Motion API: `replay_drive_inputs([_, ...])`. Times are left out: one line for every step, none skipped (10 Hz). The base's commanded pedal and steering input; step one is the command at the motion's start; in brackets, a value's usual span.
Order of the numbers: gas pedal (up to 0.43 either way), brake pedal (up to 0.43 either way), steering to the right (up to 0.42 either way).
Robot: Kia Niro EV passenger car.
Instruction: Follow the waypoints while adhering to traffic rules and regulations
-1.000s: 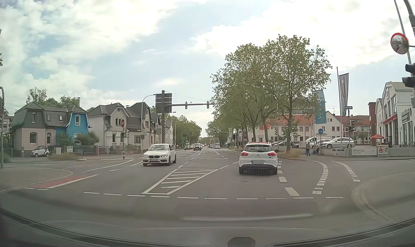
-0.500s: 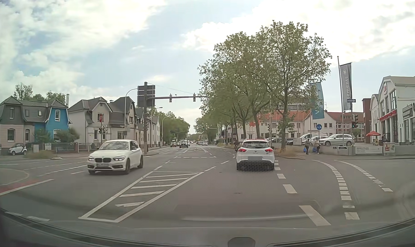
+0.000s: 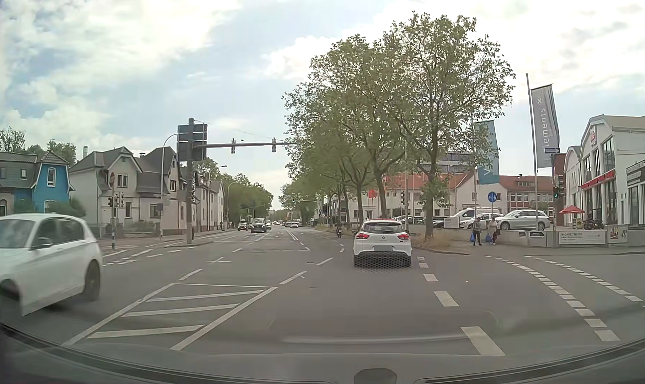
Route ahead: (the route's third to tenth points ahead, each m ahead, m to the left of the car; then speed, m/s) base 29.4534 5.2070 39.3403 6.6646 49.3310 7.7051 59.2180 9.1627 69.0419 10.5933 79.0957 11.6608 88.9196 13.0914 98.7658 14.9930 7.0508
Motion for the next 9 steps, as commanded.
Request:
replay_drive_inputs([0.24, 0.018, 0.062])
replay_drive_inputs([0.24, 0.018, 0.061])
replay_drive_inputs([0.22, 0.018, 0.06])
replay_drive_inputs([0.189, 0.018, 0.055])
replay_drive_inputs([0.177, 0.018, 0.051])
replay_drive_inputs([0.177, 0.018, 0.048])
replay_drive_inputs([0.169, 0.018, 0.047])
replay_drive_inputs([0.15, 0.018, 0.044])
replay_drive_inputs([0.138, 0.018, 0.039])
